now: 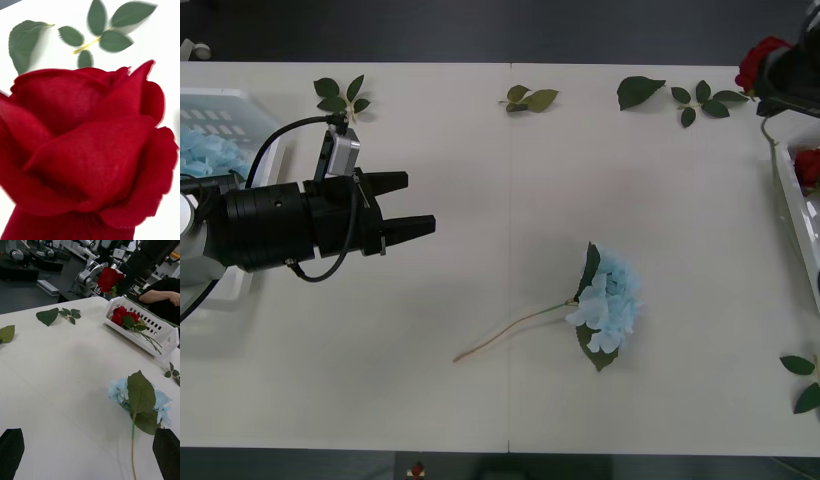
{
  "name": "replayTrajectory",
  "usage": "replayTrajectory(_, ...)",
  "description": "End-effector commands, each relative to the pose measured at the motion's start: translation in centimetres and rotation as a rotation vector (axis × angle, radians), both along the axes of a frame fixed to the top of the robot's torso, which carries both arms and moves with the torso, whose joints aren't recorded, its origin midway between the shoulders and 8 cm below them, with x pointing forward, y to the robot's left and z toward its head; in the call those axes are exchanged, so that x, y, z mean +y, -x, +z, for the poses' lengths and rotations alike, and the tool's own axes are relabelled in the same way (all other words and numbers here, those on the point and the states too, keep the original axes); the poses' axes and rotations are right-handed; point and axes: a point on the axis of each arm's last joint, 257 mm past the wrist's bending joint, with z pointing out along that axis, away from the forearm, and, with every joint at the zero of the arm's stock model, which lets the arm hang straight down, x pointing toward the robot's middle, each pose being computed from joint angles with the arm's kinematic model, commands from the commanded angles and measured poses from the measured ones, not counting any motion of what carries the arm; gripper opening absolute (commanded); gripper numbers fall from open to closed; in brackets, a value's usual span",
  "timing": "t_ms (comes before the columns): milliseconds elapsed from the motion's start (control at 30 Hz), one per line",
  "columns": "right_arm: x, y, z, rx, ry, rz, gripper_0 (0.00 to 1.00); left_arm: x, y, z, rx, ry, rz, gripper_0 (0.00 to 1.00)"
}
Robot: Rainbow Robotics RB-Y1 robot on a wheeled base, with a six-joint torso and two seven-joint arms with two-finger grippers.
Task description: Put the red flowers into the right box and the blue flowers into the left box
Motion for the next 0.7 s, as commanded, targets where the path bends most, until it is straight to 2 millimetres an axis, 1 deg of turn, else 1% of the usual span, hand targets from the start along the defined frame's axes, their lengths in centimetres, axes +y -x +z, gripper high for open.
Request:
replayTrajectory(33,-5.1,2.3,1.0,-0.029,0.122,0.081,0.0,0.3,-0.3,2.3,-0.071,-0.019,-0.016,1.0)
replayTrajectory(133,-8.1,4.2,0.7,-0.028,0.192,0.11,0.0,0.2,-0.3,2.3,-0.07,-0.019,-0.017,1.0)
replayTrajectory(333,-13.3,7.4,-1.3,-0.046,0.27,0.14,0.0,0.3,-0.3,2.3,-0.071,-0.02,-0.016,1.0)
replayTrajectory(367,-14.4,7.8,-1.6,-0.057,0.286,0.143,0.0,0.3,-0.3,2.3,-0.07,-0.019,-0.015,1.0)
replayTrajectory(400,-14.9,7.8,-1.7,-0.065,0.294,0.147,0.0,0.2,-0.3,2.3,-0.07,-0.019,-0.017,1.0)
replayTrajectory(433,-15.8,8.0,-2.1,-0.081,0.318,0.161,0.0,0.2,-0.3,2.3,-0.07,-0.019,-0.017,1.0)
replayTrajectory(500,-16.7,8.1,-2.6,-0.096,0.339,0.166,0.0,0.3,-0.3,2.3,-0.071,-0.02,-0.015,1.0)
replayTrajectory(533,-17.4,8.1,-3.0,-0.114,0.356,0.164,0.0,0.3,-0.3,2.3,-0.071,-0.019,-0.016,1.0)
replayTrajectory(633,-18.8,7.7,-3.7,-0.152,0.367,0.136,0.0,0.3,-0.3,2.3,-0.07,-0.018,-0.015,1.0)
replayTrajectory(700,-19.6,7.5,-3.8,-0.17,0.37,0.118,0.0,0.3,-0.3,2.3,-0.07,-0.018,-0.015,1.0)
